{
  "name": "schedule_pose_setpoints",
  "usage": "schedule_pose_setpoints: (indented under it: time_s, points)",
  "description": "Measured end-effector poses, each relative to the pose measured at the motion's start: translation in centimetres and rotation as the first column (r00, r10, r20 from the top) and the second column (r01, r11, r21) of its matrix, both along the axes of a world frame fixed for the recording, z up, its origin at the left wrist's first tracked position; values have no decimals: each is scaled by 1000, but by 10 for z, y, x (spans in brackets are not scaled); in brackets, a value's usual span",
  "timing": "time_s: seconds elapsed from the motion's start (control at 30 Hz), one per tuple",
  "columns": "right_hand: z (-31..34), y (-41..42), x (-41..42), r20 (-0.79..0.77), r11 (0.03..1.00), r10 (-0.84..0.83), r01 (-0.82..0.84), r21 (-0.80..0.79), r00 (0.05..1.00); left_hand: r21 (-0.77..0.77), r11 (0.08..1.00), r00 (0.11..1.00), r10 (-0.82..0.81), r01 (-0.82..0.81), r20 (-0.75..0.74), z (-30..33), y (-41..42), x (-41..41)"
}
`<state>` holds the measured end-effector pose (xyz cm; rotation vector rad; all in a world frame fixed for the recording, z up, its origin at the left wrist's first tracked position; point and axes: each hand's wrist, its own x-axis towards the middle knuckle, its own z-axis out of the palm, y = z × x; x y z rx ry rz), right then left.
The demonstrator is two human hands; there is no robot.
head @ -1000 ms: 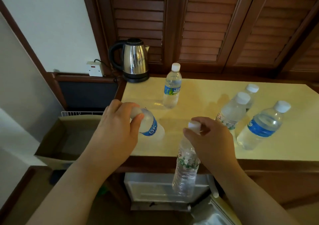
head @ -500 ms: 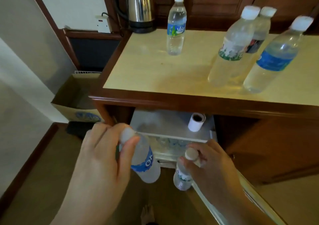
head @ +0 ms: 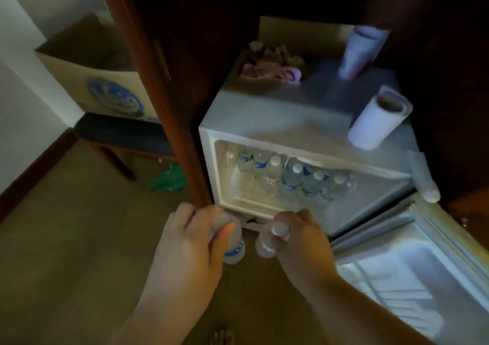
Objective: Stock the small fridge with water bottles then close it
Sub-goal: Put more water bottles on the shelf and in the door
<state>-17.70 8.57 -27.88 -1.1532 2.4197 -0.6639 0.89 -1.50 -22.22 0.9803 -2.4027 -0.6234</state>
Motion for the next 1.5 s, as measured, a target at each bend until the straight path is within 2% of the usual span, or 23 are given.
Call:
schedule_pose_setpoints:
  time_s: [0.13, 0.33, 0.47, 0.73, 1.17, 1.23, 1.3, 1.4, 1.5]
  points:
    - [-46, -56, -20, -138, 994, 108, -107, 13, 985, 28, 999, 999, 41, -41, -8, -63, -19, -12]
    - [-89, -137, -57, -232, 983, 180, -166, 76, 956, 71, 995, 997, 66, -64, -32, -128, -51, -20]
    - [-117, -179, -76, -334, 982, 176, -140, 131, 926, 43, 998, 997, 46, -44, -61, -154, -69, -16]
    - [-150, -227, -105, -476, 961, 183, -55, 270, 860, 67, 997, 999, 49, -48, -12, -182, -91, -16]
    - [-146, -244, -129, -456, 962, 167, -43, 270, 874, 136, 990, 999, 28, -30, 15, -193, -96, -19]
    - [-141, -237, -122, -432, 971, 158, -61, 230, 888, 148, 988, 999, 37, -42, 33, -192, -99, -23]
    - [-136, -220, -109, -375, 988, 131, -90, 124, 918, 160, 986, 999, 33, -35, 20, -189, -100, -27]
    - [-124, -183, -80, -368, 978, 108, -165, -125, 923, 149, 988, 999, 25, -29, 28, -184, -106, -38]
    - [-97, -142, -53, -418, 899, 25, -204, -389, 908, 85, 995, 997, 43, -48, 70, -178, -116, -55]
